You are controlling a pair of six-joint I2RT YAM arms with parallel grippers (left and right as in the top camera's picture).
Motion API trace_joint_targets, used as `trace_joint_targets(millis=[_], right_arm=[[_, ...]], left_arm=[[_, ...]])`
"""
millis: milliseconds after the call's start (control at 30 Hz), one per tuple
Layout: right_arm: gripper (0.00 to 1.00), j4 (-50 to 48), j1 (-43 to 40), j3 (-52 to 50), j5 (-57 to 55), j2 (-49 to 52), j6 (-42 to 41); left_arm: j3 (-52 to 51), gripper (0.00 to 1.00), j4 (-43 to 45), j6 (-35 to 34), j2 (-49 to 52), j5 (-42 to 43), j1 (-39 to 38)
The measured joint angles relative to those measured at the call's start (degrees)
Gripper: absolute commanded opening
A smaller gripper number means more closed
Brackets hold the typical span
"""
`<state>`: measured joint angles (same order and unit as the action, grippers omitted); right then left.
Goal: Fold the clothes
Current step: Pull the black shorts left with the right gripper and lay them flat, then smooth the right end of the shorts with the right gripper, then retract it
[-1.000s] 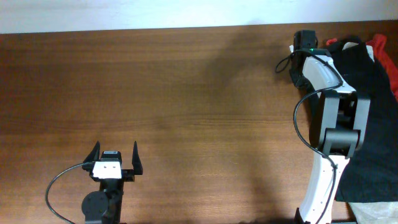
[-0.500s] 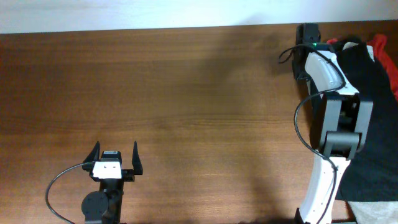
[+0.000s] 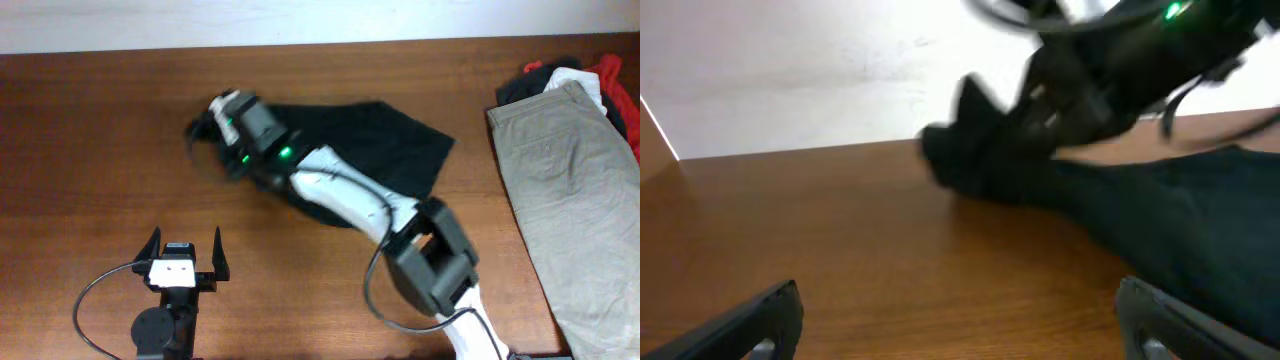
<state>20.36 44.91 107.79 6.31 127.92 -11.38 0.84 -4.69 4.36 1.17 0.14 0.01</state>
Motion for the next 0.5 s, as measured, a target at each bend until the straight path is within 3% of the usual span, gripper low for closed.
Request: trace_joint_targets(millis=[33, 67, 100, 167, 233, 400, 500], right_arm=[[0.67, -0.9, 3.1, 0.0, 1.7, 0.6, -1.6], [0.9, -1.7, 5.8, 0.4, 3.0, 0.6, -2.6], [0.99, -1.8, 6.2, 0.4, 3.5, 0.6, -2.8], [0.99, -1.1, 4.4, 0.5, 3.9, 0.6, -3.3], [0.99, 3.8, -3.9, 0.7, 4.1, -1.2, -3.4], [0.99, 24.3, -29.7, 1.9, 6.0, -7.7, -3.6], [0.99, 37.7, -37.7, 1.9, 5.4, -7.8, -6.1]], left_arm=[[0.0, 0.99, 0.0, 0.0, 0.0, 0.0, 0.0], [0.0, 0.99, 0.0, 0.0, 0.0, 0.0, 0.0], [0.0, 0.99, 0.0, 0.0, 0.0, 0.0, 0.0], [0.0, 0.99, 0.0, 0.0, 0.0, 0.0, 0.0], [0.0, 0.99, 0.0, 0.0, 0.0, 0.0, 0.0], [0.0, 0.99, 0.0, 0.0, 0.0, 0.0, 0.0], [0.0, 0.99, 0.0, 0.0, 0.1, 0.0, 0.0]])
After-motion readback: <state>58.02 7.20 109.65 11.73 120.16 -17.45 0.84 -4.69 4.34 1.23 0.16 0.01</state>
